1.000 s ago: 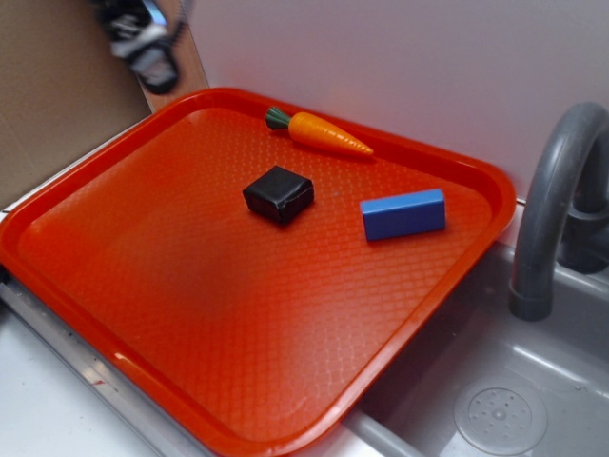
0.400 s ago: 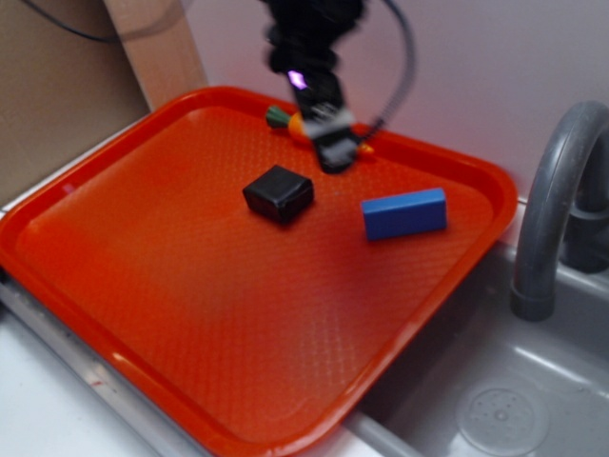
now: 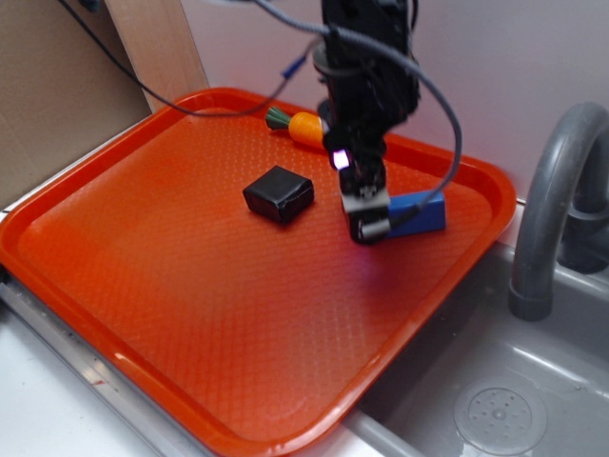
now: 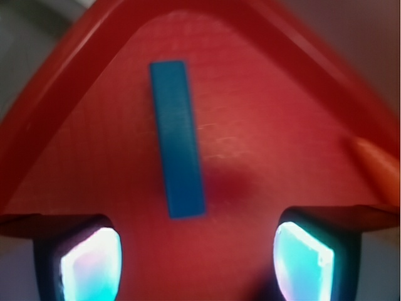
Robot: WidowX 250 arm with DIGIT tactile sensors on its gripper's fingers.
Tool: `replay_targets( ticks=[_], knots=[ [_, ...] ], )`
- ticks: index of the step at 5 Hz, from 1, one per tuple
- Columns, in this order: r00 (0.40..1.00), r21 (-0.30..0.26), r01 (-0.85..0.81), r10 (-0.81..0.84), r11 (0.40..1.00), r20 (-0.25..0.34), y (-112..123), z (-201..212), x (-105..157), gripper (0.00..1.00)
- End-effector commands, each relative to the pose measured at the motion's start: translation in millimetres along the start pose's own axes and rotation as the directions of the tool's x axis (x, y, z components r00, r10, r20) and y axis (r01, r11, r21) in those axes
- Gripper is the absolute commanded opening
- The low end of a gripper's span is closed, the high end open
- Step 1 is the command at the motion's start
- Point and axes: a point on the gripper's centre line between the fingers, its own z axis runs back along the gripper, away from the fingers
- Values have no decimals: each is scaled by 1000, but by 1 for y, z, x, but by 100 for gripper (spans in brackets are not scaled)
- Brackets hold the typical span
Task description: Grab the blue block.
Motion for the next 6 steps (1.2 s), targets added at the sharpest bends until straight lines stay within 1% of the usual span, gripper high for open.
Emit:
replay_targets(
  ticks=[1, 2, 3, 4, 5, 6],
  knots=[
    [999, -27, 23, -22, 999, 36, -18, -5, 9, 100],
    [999, -26, 1, 0, 1000, 47, -22, -9, 16, 100],
    [1000, -59, 16, -15, 998, 5, -24, -15, 19, 0],
    [1000, -28, -2, 2, 1000, 22, -26, -13, 18, 0],
    [999, 3, -37, 37, 999, 32, -22, -8, 13, 0],
    [992, -12, -120, 120, 993, 30, -8, 11, -3, 0]
  ],
)
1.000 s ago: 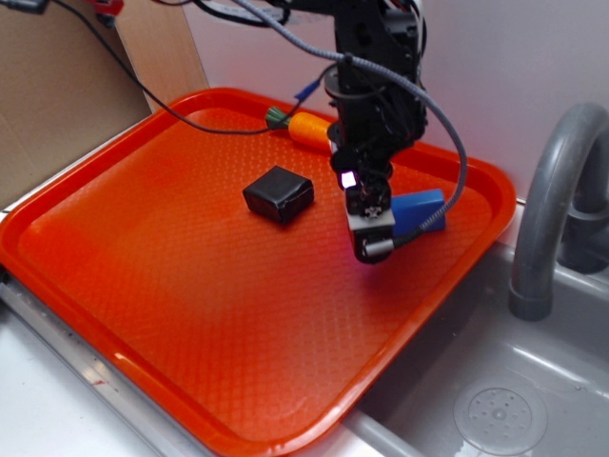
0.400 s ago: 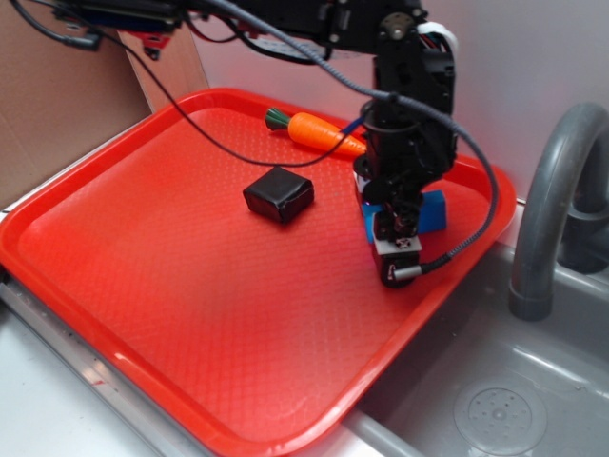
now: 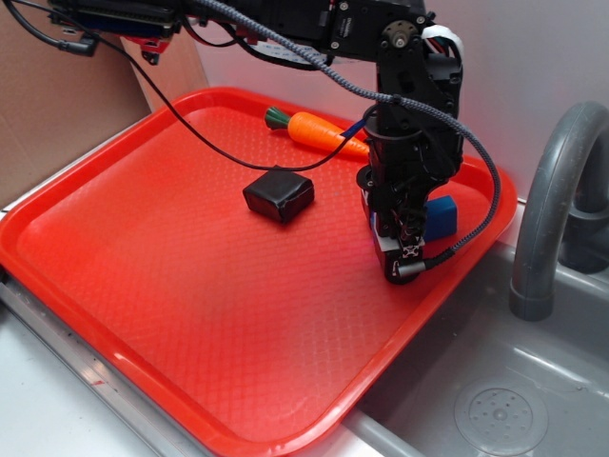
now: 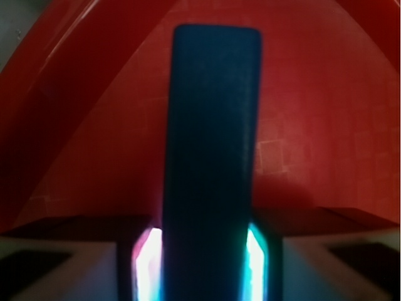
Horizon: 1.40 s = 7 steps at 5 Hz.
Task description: Grab the blue block.
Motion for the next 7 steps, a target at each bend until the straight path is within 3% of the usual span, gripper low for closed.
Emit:
replay_targets(
  ticks=[1, 2, 4, 6, 7],
  knots=[
    [973, -16, -212, 212, 977, 92, 27, 74, -47, 0],
    [923, -68, -354, 361, 933, 133, 48, 113, -90, 0],
    [823, -34, -544, 541, 839, 176, 76, 171, -175, 0],
    [713, -31, -673, 658, 739, 241, 85, 194, -222, 0],
    [723, -62, -662, 658, 747, 212, 89, 187, -222, 0]
  ],
)
